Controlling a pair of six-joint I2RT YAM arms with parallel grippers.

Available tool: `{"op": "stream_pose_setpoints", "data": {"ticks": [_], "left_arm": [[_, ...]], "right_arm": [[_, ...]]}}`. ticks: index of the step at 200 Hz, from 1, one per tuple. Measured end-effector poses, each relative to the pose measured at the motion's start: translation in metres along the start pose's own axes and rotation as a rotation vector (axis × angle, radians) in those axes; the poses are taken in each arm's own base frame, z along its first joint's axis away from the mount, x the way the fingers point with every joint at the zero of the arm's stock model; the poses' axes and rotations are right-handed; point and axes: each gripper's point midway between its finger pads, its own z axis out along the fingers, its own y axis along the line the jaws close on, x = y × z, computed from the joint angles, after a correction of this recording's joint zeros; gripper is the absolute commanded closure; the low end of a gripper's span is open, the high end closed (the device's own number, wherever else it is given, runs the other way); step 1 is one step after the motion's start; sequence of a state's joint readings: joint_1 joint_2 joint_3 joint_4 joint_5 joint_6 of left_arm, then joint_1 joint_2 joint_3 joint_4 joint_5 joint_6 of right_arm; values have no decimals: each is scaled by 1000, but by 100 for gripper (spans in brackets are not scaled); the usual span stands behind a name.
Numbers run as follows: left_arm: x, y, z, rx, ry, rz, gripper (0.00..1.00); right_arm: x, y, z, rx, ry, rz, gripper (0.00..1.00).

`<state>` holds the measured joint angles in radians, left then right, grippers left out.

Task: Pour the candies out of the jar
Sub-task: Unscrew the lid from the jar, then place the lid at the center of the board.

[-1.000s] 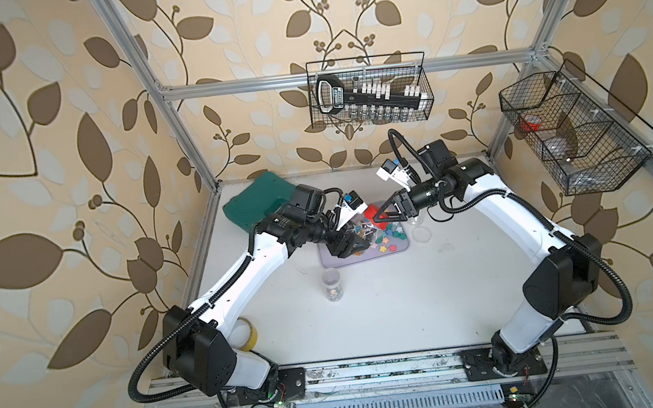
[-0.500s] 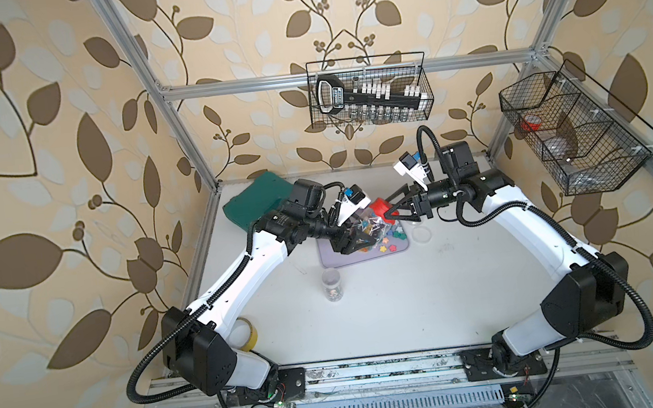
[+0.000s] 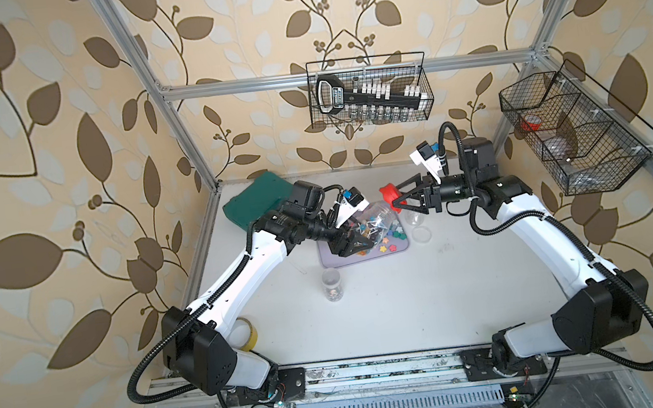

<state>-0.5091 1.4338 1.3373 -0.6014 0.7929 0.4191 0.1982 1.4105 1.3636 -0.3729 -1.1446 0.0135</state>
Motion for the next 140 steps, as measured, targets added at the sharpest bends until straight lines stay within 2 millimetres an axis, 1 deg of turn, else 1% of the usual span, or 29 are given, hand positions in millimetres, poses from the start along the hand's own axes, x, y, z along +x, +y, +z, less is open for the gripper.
{"op": "stream_pose_setpoints", "data": {"ticks": [16,31,44,55,70,83,92,96,101,120,140], "left_arm": [[2,-1,0,2,6,-7,58],[2,-1,0,3,8,-8,58],[3,-1,0,4,11,-11,58],[4,0,0,-1,16,-13,58],[6,1,0,-11,25,-12,58],[7,3,0,-21,31,-5,58],[8,4,0,-30,34,-1,58],[8,5,0,-33,35,0,58],[9,5,0,-35,36,0,58],[12,8,0,-50,43,1,58],[18,12,1,-74,58,-7,56]], "right_arm": [[-6,-1,-1,21,-18,-9,46],[-8,-10,-2,75,-25,9,46],[-6,-24,-5,155,-25,49,46],[-2,-41,-10,249,-22,96,45],[12,-68,-20,386,-12,178,45],[36,-90,-30,508,11,262,44],[63,-105,-38,602,42,333,43],[73,-109,-41,633,53,359,43],[90,-114,-46,682,77,400,42],[146,-123,-61,821,160,509,41],[193,-125,-70,924,240,579,40]]}}
